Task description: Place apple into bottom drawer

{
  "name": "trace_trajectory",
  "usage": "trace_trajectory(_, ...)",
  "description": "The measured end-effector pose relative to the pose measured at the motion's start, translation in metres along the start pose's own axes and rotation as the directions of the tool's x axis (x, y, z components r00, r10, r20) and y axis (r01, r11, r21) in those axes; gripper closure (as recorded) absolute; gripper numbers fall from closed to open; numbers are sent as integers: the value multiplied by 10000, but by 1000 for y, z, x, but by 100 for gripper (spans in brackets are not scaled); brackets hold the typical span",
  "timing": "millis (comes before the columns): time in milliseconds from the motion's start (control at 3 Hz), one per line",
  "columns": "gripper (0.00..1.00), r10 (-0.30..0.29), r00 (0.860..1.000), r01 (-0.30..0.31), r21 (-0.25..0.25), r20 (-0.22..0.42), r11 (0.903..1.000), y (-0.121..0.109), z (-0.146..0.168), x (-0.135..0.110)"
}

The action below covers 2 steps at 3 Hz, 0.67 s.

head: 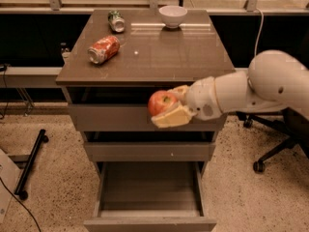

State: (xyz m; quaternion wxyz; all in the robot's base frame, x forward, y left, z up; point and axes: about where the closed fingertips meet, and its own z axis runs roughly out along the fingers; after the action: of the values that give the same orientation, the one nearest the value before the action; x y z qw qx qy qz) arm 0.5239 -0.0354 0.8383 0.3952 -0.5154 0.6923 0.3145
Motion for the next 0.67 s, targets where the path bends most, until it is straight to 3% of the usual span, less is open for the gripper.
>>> trace_trajectory(333,100,616,9981,-616,22,61,9981,12,26,28)
trace_trajectory(667,100,1266,9919,-1260,430,-112,9911,8,52,63)
